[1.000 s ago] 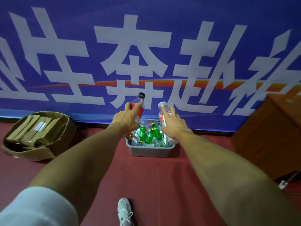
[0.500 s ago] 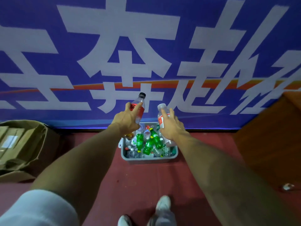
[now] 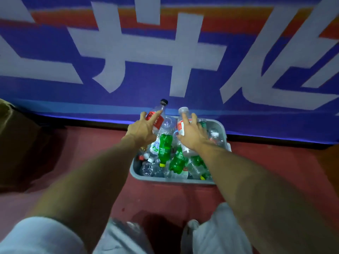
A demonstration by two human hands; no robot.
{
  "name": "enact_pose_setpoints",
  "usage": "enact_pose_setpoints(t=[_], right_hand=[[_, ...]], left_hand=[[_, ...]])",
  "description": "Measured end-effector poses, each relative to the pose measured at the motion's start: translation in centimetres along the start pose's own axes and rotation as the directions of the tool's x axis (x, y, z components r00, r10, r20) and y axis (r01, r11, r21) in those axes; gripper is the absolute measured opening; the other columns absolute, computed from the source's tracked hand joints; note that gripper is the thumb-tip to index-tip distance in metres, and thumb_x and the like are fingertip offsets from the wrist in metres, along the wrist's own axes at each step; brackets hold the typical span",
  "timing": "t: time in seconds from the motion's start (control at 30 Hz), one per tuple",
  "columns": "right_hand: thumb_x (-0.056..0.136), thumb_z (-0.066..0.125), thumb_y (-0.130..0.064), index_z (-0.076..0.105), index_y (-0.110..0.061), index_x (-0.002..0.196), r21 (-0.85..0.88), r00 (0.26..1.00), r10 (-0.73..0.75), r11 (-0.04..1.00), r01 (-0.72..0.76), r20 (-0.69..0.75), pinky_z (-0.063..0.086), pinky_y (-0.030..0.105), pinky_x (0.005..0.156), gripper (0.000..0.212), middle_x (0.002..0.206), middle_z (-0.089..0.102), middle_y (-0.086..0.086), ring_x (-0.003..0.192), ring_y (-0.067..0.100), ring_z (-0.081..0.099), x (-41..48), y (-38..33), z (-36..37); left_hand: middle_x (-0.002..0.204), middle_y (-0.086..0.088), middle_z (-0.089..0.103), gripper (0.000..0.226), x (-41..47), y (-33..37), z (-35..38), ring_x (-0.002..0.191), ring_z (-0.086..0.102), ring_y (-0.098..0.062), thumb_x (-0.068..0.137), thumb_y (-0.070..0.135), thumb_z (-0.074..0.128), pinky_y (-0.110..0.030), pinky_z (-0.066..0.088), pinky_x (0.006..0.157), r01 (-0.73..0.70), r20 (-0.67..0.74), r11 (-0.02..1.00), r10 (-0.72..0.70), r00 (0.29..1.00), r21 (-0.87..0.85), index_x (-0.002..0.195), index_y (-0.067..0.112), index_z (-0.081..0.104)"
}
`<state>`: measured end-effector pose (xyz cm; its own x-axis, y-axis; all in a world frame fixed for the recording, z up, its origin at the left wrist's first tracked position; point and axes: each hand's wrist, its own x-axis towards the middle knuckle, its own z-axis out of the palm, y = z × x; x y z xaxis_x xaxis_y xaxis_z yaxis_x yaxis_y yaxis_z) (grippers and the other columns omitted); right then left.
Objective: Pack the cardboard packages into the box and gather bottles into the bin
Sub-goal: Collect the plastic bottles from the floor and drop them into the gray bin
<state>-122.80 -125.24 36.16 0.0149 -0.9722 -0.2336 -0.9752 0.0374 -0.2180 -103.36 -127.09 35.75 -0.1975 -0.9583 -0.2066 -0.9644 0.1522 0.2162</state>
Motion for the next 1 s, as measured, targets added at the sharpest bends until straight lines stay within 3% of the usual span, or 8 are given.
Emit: enact_pose_setpoints(t=[0.1, 0.3, 0.5, 0.63, 0.8, 0.9, 1.0], right_hand=[[0.095, 0.062, -0.035, 0.005, -0.025, 0.157, -0.047, 0.998, -0.005, 0.999, 0.002, -0.056, 0.045, 0.046, 0.099, 0.085, 0.163, 0.004, 0.018, 0.13, 0.042, 0.046, 2.5, 0.9, 6.8], [0.094, 0.059, -0.045, 0.008, -0.022, 0.157, -0.036, 0.967, 0.058, 0.997, -0.069, -0.249, 0.046, 0.045, 0.097, 0.085, 0.161, 0.01, 0.019, 0.126, 0.04, 0.051, 4.1, 0.3, 12.1], [0.095, 0.056, -0.05, 0.011, -0.018, 0.157, 0.016, 0.964, 0.134, 0.991, -0.134, -0.228, 0.051, 0.041, 0.089, 0.084, 0.155, 0.019, 0.019, 0.118, 0.035, 0.056, 2.2, -1.9, 13.9], [0.095, 0.056, -0.05, 0.011, -0.018, 0.157, 0.015, 0.958, 0.162, 0.987, -0.163, -0.239, 0.047, 0.043, 0.093, 0.083, 0.158, 0.014, 0.019, 0.13, 0.037, 0.046, 2.0, -3.0, 14.8], [0.095, 0.056, -0.051, 0.01, -0.018, 0.157, 0.021, 0.952, 0.157, 0.987, -0.158, -0.262, 0.048, 0.044, 0.092, 0.084, 0.158, 0.013, 0.018, 0.134, 0.037, 0.043, 1.6, -3.4, 16.5], [0.096, 0.055, -0.052, 0.008, -0.016, 0.158, 0.014, 0.956, 0.155, 0.988, -0.157, -0.249, 0.041, 0.048, 0.103, 0.086, 0.16, 0.013, 0.019, 0.14, 0.037, 0.037, 1.3, -3.6, 17.5], [0.096, 0.054, -0.053, 0.003, -0.016, 0.158, 0.007, 0.962, 0.167, 0.986, -0.169, -0.218, 0.031, 0.055, 0.112, 0.088, 0.163, 0.008, 0.019, 0.145, 0.038, 0.028, 1.1, -3.8, 18.4]], left_hand=[[0.151, -0.018, 0.028, 0.097, 2.7, -2.3, 7.3, 0.111, 0.059, -0.042, 0.084, 0.024, 0.064, -0.044, 0.049, 0.082, -0.006, 0.001, 0.999, 0.006, 1.0, -0.033, 0.155, 0.047, 0.002], [0.156, -0.028, 0.018, 0.1, 5.2, -5.5, 14.2, 0.096, 0.066, -0.038, 0.088, 0.026, 0.066, -0.04, 0.057, 0.08, -0.096, 0.023, 0.995, 0.096, 0.995, -0.026, 0.155, 0.048, -0.005], [0.16, -0.029, 0.01, 0.107, 4.4, -6.2, 15.1, 0.11, 0.063, -0.039, 0.089, 0.028, 0.072, -0.042, 0.052, 0.09, -0.103, 0.099, 0.993, 0.109, 0.989, -0.056, 0.155, 0.044, -0.009], [0.162, -0.022, 0.005, 0.111, 4.5, -7.1, 15.5, 0.121, 0.056, -0.041, 0.085, 0.025, 0.077, -0.045, 0.047, 0.099, -0.114, 0.14, 0.975, 0.141, 0.98, -0.19, 0.155, 0.045, -0.007], [0.161, -0.021, 0.011, 0.107, 5.0, -8.6, 16.3, 0.116, 0.059, -0.04, 0.085, 0.034, 0.077, -0.05, 0.048, 0.102, -0.127, 0.181, 0.968, 0.168, 0.969, -0.218, 0.156, 0.042, -0.002], [0.159, -0.019, 0.02, 0.099, 4.8, -9.1, 16.2, 0.123, 0.055, -0.04, 0.086, 0.042, 0.074, -0.051, 0.046, 0.104, -0.151, 0.193, 0.972, 0.185, 0.964, -0.177, 0.157, 0.038, 0.005], [0.162, -0.016, 0.018, 0.091, 4.1, -9.3, 15.6, 0.133, 0.046, -0.039, 0.089, 0.047, 0.069, -0.054, 0.041, 0.109, -0.165, 0.196, 0.976, 0.191, 0.962, -0.14, 0.156, 0.041, 0.008]])
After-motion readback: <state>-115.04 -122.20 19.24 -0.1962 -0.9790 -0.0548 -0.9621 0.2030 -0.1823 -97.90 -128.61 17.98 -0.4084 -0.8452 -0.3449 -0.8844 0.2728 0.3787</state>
